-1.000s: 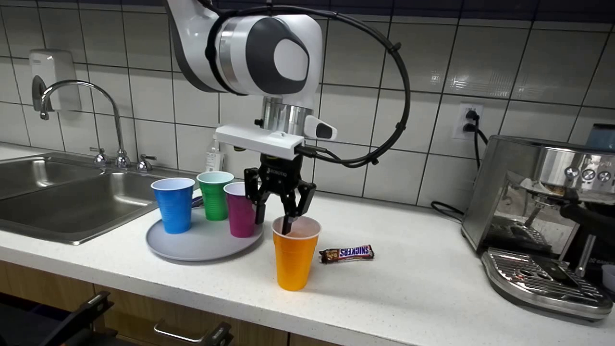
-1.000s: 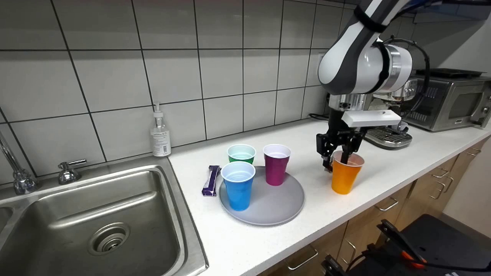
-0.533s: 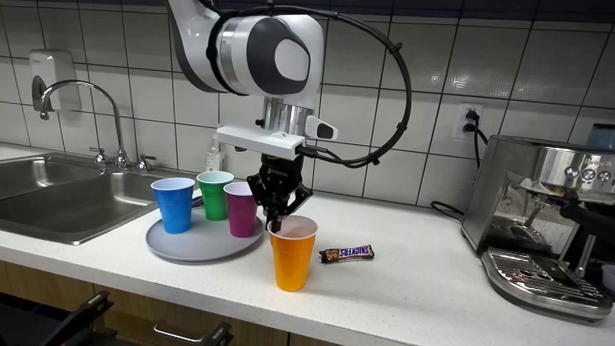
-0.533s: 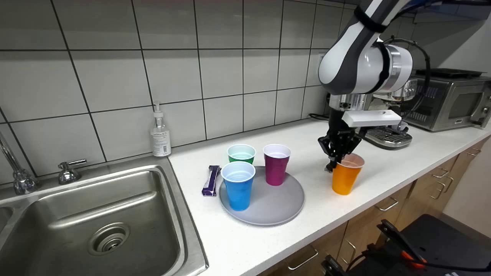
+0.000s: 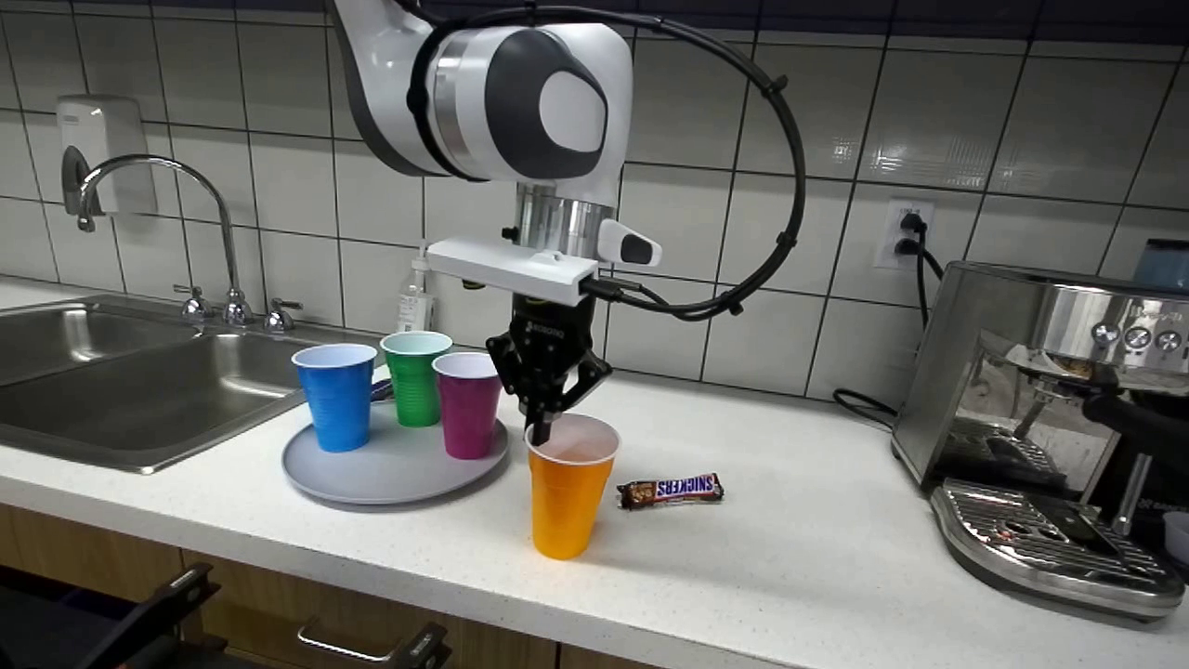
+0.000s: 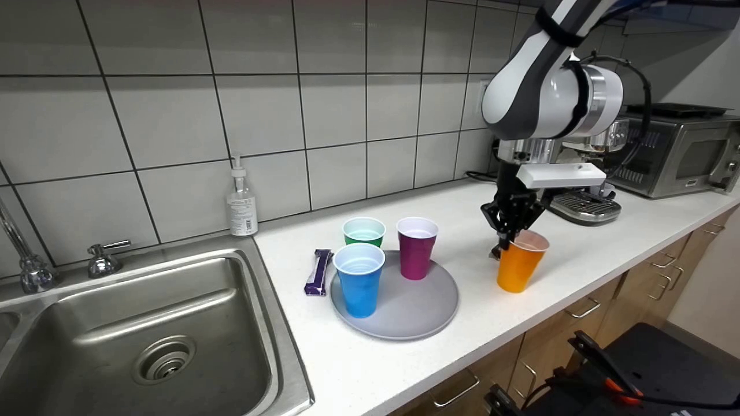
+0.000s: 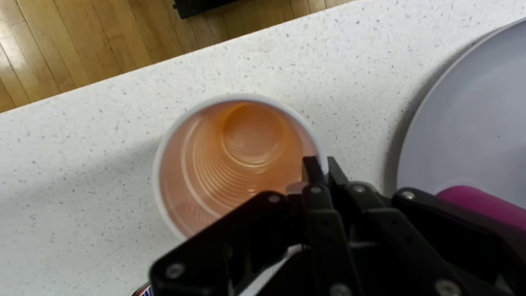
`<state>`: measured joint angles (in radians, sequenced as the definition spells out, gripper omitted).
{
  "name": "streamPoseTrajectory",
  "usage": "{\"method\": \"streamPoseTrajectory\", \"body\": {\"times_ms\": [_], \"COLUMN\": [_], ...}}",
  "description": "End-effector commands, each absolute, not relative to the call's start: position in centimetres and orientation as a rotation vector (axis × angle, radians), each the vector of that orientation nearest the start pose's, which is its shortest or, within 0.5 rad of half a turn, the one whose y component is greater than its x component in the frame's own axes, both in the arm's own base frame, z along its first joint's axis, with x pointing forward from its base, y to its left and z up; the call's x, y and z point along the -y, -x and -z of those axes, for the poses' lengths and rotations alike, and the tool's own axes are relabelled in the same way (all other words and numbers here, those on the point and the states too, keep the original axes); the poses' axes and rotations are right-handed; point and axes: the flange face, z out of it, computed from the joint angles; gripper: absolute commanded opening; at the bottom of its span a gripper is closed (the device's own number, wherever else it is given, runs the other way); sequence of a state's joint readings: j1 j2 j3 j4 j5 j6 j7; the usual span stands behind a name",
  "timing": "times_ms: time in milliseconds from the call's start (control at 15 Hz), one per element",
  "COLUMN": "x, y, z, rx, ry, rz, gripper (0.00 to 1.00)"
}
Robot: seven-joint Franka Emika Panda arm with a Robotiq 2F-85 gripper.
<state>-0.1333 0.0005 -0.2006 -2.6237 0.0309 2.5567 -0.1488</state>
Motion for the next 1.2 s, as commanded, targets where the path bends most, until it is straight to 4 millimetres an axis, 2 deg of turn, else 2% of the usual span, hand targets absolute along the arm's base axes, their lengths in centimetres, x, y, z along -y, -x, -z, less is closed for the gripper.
{"method": "streamPoseTrajectory", "body": {"times_ms": [0, 667, 1133], "x": [14.3, 11.9, 8.4], "y": [-40.1, -40.6, -40.6], "z": [-25.2, -28.6, -29.6], "rx": [-0.297, -0.221, -0.087], "ry": [3.111, 3.101, 3.086], "rz": [-0.081, 0.006, 0.026], "gripper": [0.01, 0.01, 0.01]}}
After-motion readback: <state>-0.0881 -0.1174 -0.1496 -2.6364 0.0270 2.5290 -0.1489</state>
